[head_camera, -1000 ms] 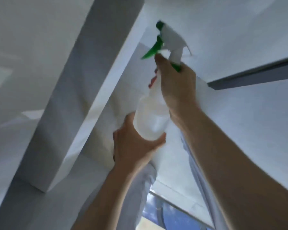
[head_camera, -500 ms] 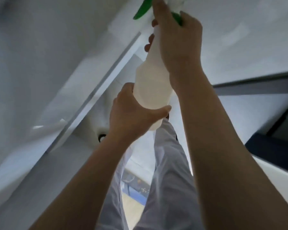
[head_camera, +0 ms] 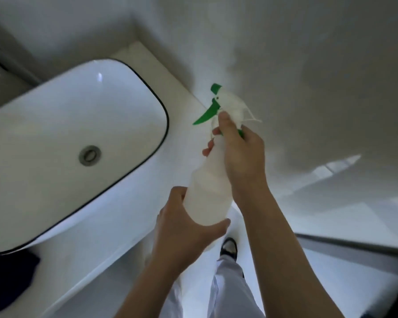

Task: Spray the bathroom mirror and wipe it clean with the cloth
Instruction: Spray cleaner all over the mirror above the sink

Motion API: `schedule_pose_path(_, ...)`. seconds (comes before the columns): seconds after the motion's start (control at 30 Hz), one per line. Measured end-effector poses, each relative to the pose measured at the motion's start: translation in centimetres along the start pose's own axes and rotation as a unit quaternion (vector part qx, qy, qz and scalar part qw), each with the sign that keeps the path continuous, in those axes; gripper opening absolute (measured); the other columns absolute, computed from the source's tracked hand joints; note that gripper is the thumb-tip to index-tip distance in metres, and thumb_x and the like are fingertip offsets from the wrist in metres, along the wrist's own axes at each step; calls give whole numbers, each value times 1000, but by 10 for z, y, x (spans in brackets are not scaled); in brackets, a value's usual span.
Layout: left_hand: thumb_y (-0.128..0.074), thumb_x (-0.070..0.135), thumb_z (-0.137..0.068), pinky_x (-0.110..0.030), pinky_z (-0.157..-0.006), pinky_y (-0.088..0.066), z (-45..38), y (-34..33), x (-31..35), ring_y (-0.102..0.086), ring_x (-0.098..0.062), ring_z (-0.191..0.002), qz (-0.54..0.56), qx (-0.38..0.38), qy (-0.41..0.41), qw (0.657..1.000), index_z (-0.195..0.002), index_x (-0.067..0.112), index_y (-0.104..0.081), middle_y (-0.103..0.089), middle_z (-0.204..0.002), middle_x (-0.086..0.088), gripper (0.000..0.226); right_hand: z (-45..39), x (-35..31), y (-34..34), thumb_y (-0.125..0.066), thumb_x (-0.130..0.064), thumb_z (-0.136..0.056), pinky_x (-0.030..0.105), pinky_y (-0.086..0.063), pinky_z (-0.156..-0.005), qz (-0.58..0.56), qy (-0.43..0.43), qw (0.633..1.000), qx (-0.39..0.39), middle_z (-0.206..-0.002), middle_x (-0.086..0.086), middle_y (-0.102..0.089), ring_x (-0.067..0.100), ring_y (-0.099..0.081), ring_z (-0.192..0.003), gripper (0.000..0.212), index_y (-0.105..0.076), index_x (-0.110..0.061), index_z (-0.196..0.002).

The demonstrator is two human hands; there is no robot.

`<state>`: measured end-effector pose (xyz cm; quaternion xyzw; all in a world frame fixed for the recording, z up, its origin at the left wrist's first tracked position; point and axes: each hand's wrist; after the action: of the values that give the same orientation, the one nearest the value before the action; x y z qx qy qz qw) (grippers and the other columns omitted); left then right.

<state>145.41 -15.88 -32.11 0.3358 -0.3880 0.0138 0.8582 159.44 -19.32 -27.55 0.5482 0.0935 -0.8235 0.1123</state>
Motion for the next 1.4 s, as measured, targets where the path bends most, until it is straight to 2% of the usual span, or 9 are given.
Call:
schedule_pose_path(0.27,-91,54,-55,-13,-58,-42,-6,67,69,-57,0,-91,40,132,-19,990,-112,37,-45,-55,-98,23,75,-19,-100,-39,-67,-31,-97,42,-62,-61,-49,65,992,-98,-81,15,-71,24,-70,-55,24,-65,-8,-95)
schedule_pose_path(0.43,-93,47,-57,-41,-92,-52,4,104,75,-56,-11,-97,5,192,-24,981,-112,39,-40,-50,-97,29,78,-8,-121,-64,-61,-28,-101,55,-63,-74,-71,108,976,-173,-101,6,-78,33,-75,-64,13,-69,-25,-93)
schedule_pose_path(0.63,-96,51,-53,-29,-87,-48,-9,145,35,-55,-7,-107,36,205,7,978,-126,37,-52,-55,-104,29,85,9,-108,-122,-58,-36,-103,36,-57,-61,-60,115,973,-189,-74,7,-74,22,-66,-58,33,-74,-8,-104)
schedule_pose_path(0.77,-96,41,-61,-24,-92,-40,-22,161,4,-51,-8,-118,76,166,51,982,-144,27,-48,-49,-113,23,96,16,-80,-158,-61,-38,-101,40,-54,-62,-33,105,978,-180,-64,5,-67,20,-60,-54,24,-72,-27,-83)
schedule_pose_path(0.93,-94,34,-68,-19,-84,-44,-30,193,-13,-50,-3,-109,97,93,54,989,-131,39,-48,-50,-115,25,78,20,-69,-179,-57,-40,-102,31,-57,-59,-24,88,984,-151,-64,5,-68,16,-62,-54,25,-72,-28,-85)
schedule_pose_path(1.03,-95,36,-66,-27,-100,-49,-37,215,-21,-56,-4,-117,77,69,32,994,-133,31,-55,-59,-125,18,79,24,-67,-185,-57,-39,-102,25,-53,-56,-15,96,981,-171,-63,9,-65,13,-61,-54,30,-73,-18,-89)
schedule_pose_path(1.17,-85,26,-81,-11,-88,-46,-42,247,-5,-64,-2,-108,146,171,-20,974,-120,26,-66,-69,-114,10,43,25,-67,-187,-59,-38,-101,30,-53,-61,23,120,970,-209,-63,14,-65,16,-60,-59,34,-73,-22,-74)
schedule_pose_path(1.23,-77,20,-89,-17,-87,-48,-43,264,13,-67,-2,-99,206,243,-42,947,-109,26,-70,-73,-105,10,22,21,-67,-189,-59,-37,-100,25,-52,-61,43,130,963,-232,-67,18,-66,14,-60,-60,36,-71,-16,-73)
schedule_pose_path(1.4,-71,13,-92,-10,-80,-48,-40,284,45,-65,2,-84,302,330,-87,890,-98,27,-74,-76,-94,10,16,8,-73,-192,-59,-37,-101,29,-48,-65,83,147,940,-296,-66,19,-65,15,-58,-60,47,-67,-1,-72)
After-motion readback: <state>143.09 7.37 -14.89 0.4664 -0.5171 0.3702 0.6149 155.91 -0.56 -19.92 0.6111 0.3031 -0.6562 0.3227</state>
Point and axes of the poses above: each hand's wrist, its own z-axis away from the middle knuckle, its own y-axis out of the back of the hand, x = y × z
